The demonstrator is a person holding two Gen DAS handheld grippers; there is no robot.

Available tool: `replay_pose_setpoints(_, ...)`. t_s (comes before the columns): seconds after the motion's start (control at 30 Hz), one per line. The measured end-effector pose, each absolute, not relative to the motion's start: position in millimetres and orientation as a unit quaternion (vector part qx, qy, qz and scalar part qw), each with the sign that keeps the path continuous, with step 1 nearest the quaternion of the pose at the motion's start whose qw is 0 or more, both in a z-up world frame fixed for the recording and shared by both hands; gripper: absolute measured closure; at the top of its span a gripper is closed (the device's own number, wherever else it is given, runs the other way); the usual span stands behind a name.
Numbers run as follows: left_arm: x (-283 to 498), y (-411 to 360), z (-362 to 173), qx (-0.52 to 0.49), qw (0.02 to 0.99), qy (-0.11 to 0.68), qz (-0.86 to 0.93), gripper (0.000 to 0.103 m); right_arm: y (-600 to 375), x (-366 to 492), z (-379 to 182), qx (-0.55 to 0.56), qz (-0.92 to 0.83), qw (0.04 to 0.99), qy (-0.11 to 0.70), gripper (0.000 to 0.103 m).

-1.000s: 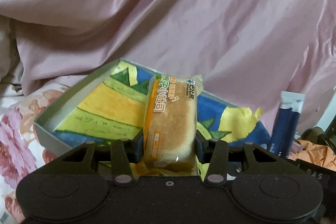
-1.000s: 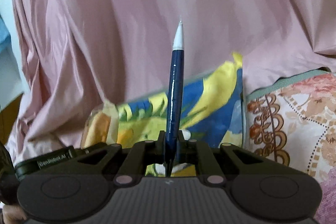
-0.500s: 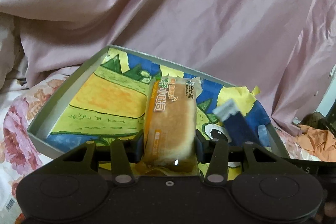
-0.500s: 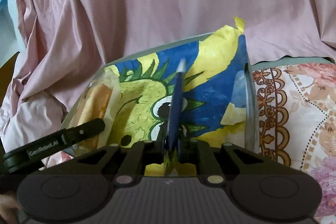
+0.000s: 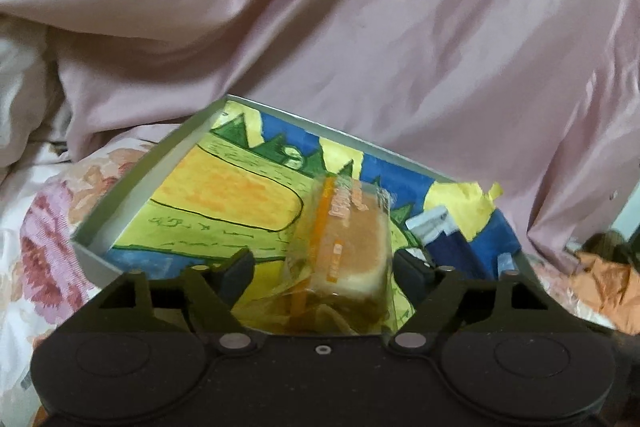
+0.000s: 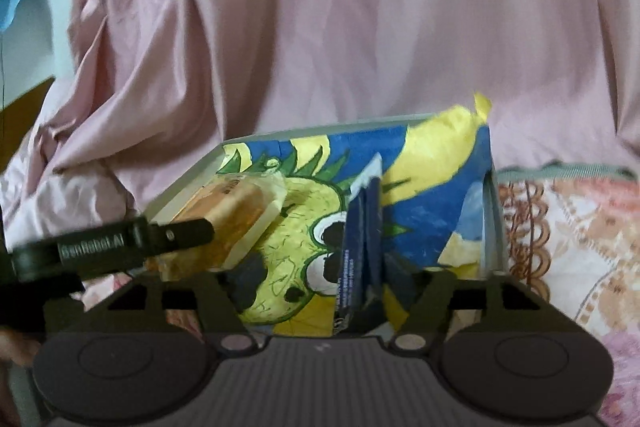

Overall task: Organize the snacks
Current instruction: 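Lower the bread cake and stick pack into the tray and open both grippers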

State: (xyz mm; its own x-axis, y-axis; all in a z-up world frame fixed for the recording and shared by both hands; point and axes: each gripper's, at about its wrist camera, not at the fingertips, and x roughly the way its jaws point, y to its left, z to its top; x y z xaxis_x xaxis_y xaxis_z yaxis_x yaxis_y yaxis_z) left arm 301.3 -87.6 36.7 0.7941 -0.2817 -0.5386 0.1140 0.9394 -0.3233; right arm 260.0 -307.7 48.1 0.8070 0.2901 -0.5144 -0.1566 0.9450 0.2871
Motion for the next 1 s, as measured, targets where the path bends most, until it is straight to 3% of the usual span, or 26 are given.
replay_pose_setpoints(0.23,271.8,-74.6,59.0,-0.147,0.949,0.265,-0.081,0.001,-318.7,223.1,66.0,0.131,0.080,0.965,0.212,0.002)
replay_pose_setpoints(0.63,203.0,-63.5,85.4,-0.111,0.968,0.217,-0.066,0.001,-319.5,155.7,83.5,0.112,0.027,0.985,0.127,0.000)
replay_pose_setpoints(1.0,138.9,-49.5,83.9,-0.083,0.972,0.206,-0.073,0.001,-280.1,82.5,67.5,0.037,-0.007,0.991,0.130,0.000)
